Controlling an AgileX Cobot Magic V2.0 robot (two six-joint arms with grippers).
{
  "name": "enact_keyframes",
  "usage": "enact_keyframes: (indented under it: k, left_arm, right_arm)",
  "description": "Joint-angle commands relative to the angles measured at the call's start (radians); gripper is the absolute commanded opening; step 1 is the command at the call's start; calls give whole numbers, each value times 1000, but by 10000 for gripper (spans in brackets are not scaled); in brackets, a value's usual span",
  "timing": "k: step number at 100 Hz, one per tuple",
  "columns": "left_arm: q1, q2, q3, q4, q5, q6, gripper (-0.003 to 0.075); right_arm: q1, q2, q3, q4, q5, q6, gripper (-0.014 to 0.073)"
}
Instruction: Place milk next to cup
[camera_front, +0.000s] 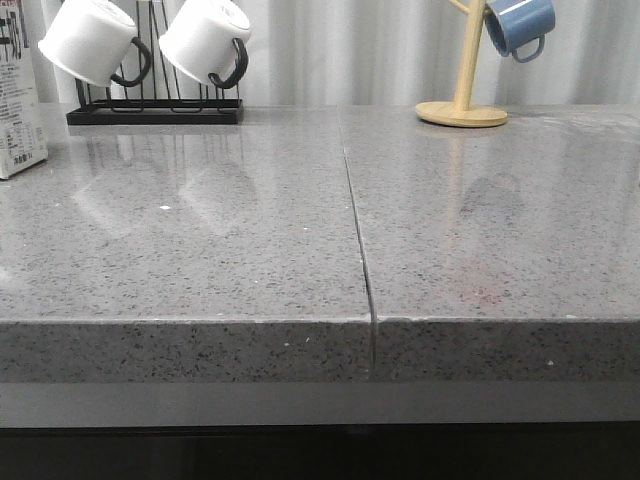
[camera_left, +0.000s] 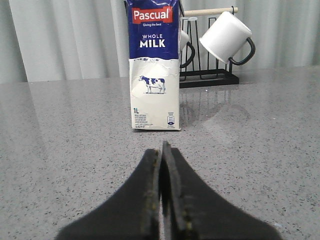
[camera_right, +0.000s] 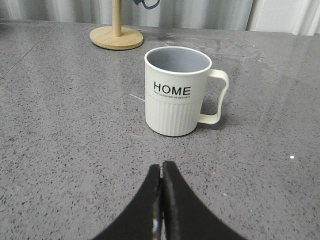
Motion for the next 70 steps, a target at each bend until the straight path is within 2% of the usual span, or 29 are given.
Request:
enact_keyframes:
  k: [1, 5, 17, 22, 51, 70]
  left_arm:
    - [6, -31, 44, -1, -82, -11, -20]
    - [6, -31, 44, -1, -82, -11, -20]
    - [6, -31, 44, -1, -82, -11, -20]
    - [6, -31, 44, -1, -82, -11, -20]
    - [6, -31, 44, -1, -82, -11, -20]
    - [6, -31, 44, -1, -82, -11, -20]
  right_arm:
    - [-4, 52, -35, -2, -124, 0, -34]
    - [-4, 71, -35, 0, -138, 0, 7]
    - [-4, 126, -34, 0, -166, 0, 214]
    - [-4, 148, -32, 0, -189, 0, 262]
    - [-22, 313, -17, 0, -403, 0, 272]
    - [-117, 443, -17, 0, -532, 0, 272]
